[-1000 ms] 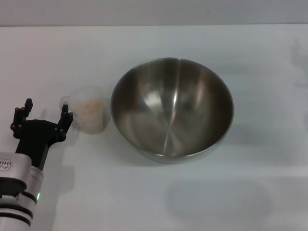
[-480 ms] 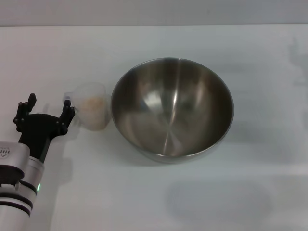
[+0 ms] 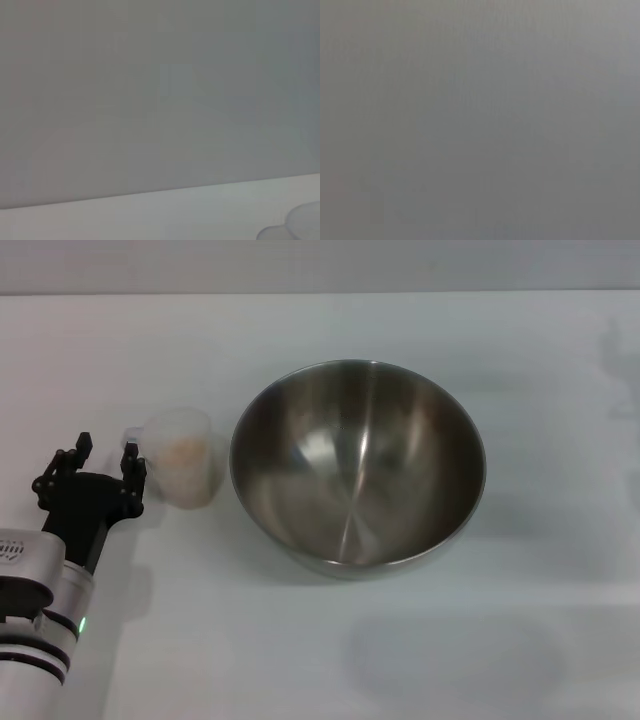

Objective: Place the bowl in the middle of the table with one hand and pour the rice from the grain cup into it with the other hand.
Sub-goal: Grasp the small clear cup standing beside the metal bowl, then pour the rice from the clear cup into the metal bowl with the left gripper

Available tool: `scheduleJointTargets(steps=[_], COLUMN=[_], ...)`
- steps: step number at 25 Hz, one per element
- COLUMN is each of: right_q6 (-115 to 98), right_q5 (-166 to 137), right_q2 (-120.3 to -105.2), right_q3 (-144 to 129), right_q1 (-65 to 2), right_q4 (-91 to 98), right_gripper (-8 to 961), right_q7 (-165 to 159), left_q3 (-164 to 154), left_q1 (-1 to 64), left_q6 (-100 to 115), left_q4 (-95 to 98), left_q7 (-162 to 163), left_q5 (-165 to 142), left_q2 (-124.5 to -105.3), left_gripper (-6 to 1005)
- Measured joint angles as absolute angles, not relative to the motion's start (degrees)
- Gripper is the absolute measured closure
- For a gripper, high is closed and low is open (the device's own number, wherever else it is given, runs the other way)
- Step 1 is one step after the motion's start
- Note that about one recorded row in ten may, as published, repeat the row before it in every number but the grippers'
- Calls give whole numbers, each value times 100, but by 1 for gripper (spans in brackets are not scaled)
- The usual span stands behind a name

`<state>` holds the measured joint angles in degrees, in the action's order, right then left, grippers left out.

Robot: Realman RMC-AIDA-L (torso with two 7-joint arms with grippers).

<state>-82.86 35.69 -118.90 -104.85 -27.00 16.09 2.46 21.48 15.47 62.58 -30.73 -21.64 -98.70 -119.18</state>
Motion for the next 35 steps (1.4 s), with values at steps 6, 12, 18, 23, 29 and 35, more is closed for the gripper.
scheduleJointTargets(steps=[6,12,18,23,29,35], right_q6=[-8306,-8302,-8313,-8318,-8322,-8324], right_q5=[3569,3569,3568,3568,3567,3557], right_q2=[-11892,-11892,-11892,-11892,-11891,-11891], right_q3=[-10485,-10485,-10485,-10485,-10485,-10485], right_q1=[-2691,-2677,-2667,-2663,-2663,-2675], right_q4=[1595,1588,1574,1573,1552,1534], right_gripper=[469,469,469,468,468,469], right_q7=[246,246,246,246,245,247], left_q3=[1997,1985,1986,1987,2070,2038], left_q1=[1606,1623,1659,1669,1785,2041], left_q6=[6257,6258,6294,6553,7711,8297], left_q4=[-3077,-3108,-3126,-3161,-3034,-2847], left_q7=[-2098,-2095,-2092,-2106,-2841,-4866], left_q5=[-9894,-9901,-9909,-9989,-10545,-11318], left_q2=[-11918,-11918,-11918,-11918,-11899,-11918], left_gripper=[647,788,914,963,974,974])
